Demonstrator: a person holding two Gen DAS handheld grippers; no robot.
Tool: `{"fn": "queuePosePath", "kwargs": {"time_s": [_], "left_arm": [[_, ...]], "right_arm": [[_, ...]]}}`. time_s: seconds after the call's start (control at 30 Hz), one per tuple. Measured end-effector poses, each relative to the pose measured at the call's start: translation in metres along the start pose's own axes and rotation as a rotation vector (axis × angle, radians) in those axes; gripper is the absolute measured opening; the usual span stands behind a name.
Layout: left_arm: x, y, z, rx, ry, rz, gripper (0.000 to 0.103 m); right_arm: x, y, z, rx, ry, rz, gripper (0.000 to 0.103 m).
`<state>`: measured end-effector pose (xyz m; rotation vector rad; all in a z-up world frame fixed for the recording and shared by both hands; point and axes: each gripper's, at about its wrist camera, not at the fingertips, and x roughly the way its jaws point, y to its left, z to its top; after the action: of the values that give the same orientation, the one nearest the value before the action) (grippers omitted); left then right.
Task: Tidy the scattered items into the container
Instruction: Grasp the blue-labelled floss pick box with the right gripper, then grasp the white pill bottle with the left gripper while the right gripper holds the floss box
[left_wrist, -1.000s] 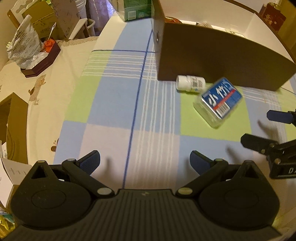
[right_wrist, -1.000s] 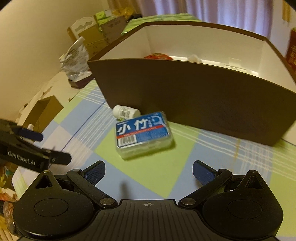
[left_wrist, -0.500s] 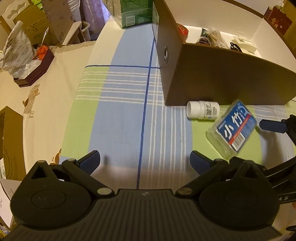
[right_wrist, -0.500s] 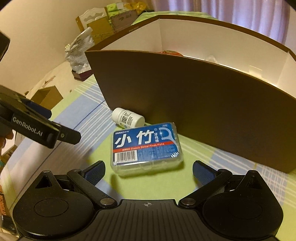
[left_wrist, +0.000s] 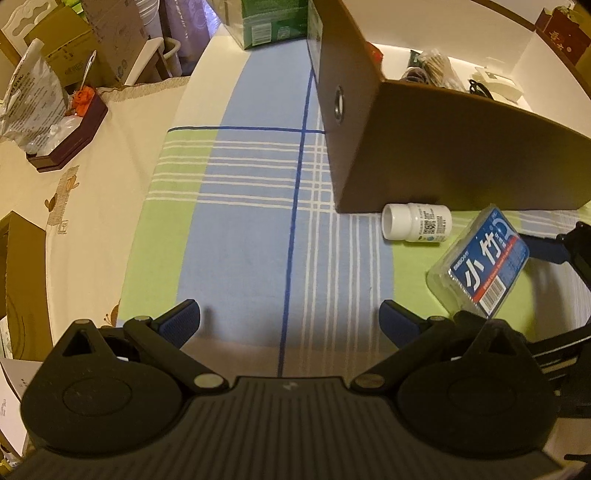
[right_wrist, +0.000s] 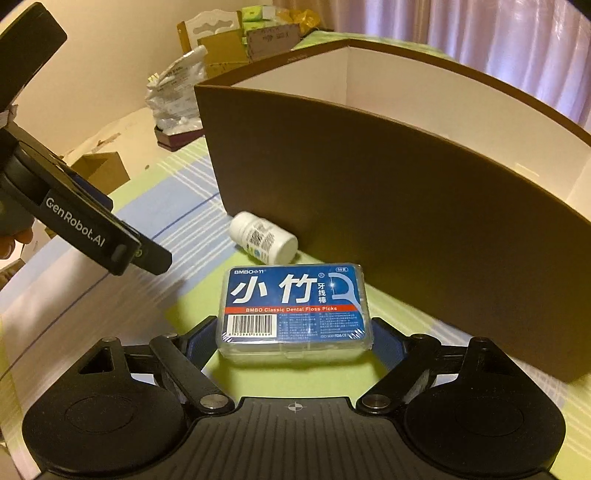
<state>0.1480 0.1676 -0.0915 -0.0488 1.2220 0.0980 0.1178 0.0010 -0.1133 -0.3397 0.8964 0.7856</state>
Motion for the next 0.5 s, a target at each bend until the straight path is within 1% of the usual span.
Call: {"fn": "queuePosePath", "kwargs": {"time_s": [0.17, 0.5], "left_arm": [[-0.003, -0.01, -0.001, 0.012, -0.02, -0.032, 0.102], [0.001, -0.039, 0.005, 0.038, -0.078, -0.117, 0.101]], "right_arm": [[-0.013, -0.011, -0.013, 0.059, 0.025, -0.045, 0.088], [-0.038, -0.063, -0.036, 0.281, 0.049, -0.209, 0.088]]}}
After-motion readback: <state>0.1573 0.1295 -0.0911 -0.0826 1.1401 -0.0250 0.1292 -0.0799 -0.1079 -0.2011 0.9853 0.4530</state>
